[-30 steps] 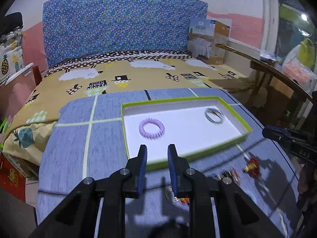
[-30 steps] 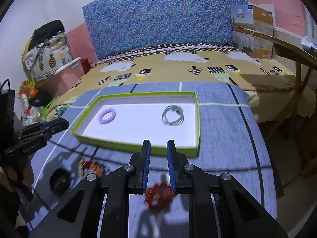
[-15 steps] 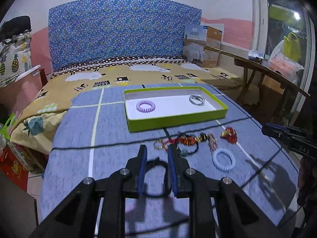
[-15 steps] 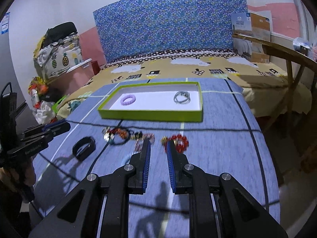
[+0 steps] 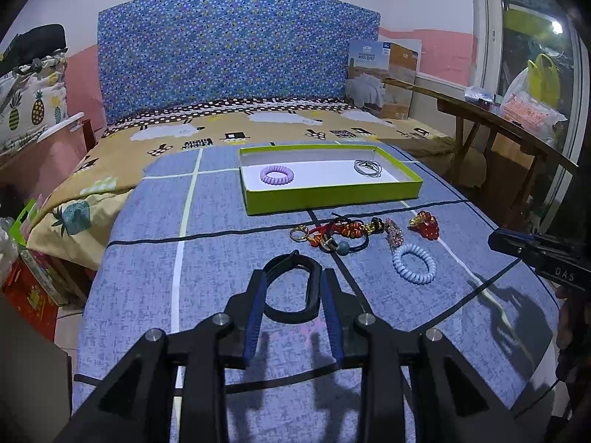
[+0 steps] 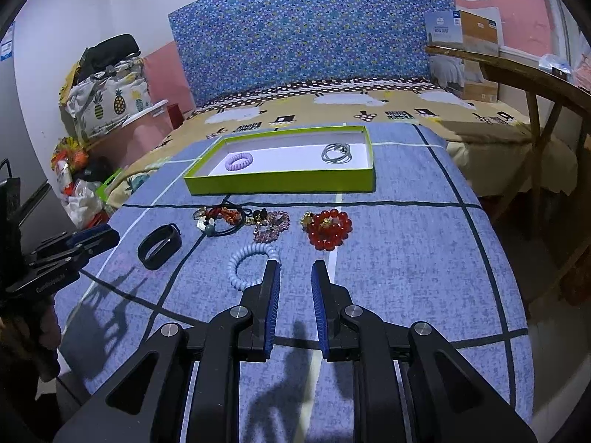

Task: Organize jewelry
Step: 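Grasp the black band bracelet with the left tool while the right tool approaches the red bead bracelet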

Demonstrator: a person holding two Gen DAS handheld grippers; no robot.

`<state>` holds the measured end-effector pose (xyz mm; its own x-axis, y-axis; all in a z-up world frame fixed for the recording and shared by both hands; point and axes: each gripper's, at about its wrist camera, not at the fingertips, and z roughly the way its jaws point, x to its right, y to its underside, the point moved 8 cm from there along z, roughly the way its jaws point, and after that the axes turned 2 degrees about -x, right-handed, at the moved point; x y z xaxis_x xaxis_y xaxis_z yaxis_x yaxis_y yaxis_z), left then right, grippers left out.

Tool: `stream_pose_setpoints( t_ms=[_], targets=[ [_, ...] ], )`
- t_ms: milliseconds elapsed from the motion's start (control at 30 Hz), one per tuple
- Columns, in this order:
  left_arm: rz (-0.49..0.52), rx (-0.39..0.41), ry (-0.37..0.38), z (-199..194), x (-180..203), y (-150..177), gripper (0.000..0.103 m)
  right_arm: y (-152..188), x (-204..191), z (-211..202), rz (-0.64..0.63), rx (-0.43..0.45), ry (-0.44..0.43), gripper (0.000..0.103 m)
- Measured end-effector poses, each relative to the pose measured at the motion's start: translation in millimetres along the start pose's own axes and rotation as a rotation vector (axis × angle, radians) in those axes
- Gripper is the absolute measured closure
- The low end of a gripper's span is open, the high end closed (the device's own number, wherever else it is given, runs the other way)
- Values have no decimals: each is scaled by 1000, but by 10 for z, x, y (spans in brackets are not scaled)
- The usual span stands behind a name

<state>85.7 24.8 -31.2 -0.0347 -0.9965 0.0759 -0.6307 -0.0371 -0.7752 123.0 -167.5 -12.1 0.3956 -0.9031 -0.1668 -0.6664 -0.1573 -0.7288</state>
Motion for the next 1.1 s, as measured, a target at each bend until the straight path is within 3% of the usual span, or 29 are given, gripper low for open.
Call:
stream_pose_setpoints(
  t_ms=[33,100,667,900,1100],
  targets=[
    [0,-2,-1,7,-4,6,71,1,1,0,0,0,1,80],
    [-1,-7,-5,27,-11,18,71,-1,0,-1,3,1,-1,58],
    [11,-78,60,310,154,96,70,-9,98,182,16,-32,24,58],
    [13,-163,85,482,230,140,70,-112,184,371,1,-58,38,58],
    [20,-219,58,611,257,171,70,-204,228,583,-29,-97,36,58]
  ],
)
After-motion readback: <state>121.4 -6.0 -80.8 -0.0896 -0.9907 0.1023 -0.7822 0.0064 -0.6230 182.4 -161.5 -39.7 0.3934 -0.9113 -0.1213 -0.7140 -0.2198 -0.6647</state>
